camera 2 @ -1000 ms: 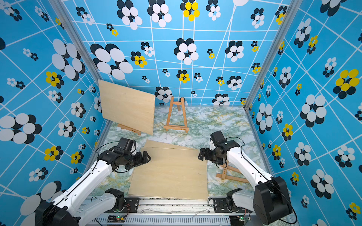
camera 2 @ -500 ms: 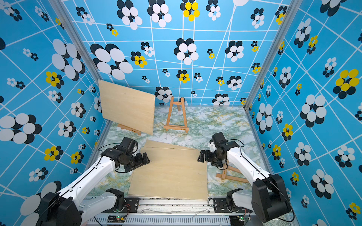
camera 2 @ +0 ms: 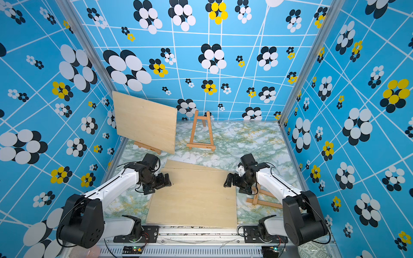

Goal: Assemble the easel
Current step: Pick up the drawing board.

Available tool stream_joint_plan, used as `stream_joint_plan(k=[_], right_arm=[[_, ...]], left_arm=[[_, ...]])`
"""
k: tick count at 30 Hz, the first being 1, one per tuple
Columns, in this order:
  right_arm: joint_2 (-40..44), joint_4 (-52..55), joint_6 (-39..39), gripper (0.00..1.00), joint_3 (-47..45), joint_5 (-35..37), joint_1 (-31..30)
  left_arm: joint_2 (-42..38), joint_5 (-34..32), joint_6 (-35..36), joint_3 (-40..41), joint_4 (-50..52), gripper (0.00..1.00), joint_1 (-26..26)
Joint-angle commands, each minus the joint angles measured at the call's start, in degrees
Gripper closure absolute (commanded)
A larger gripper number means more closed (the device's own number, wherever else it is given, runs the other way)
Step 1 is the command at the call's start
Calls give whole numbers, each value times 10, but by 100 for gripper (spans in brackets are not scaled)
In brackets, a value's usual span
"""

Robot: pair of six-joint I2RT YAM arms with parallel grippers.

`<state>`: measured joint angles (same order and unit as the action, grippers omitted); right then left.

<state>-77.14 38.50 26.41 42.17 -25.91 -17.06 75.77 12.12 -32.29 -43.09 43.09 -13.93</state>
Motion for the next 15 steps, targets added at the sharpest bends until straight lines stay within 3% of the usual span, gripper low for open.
stream_joint_plan(k=[1, 15], right_arm=[[-7, -6, 8, 1, -11, -8, 5], [-7, -18, 18, 1, -22, -6, 5]], left_arm=[[1, -13, 21, -15, 6, 1, 3], [28, -37, 43, -7, -4, 1, 3]])
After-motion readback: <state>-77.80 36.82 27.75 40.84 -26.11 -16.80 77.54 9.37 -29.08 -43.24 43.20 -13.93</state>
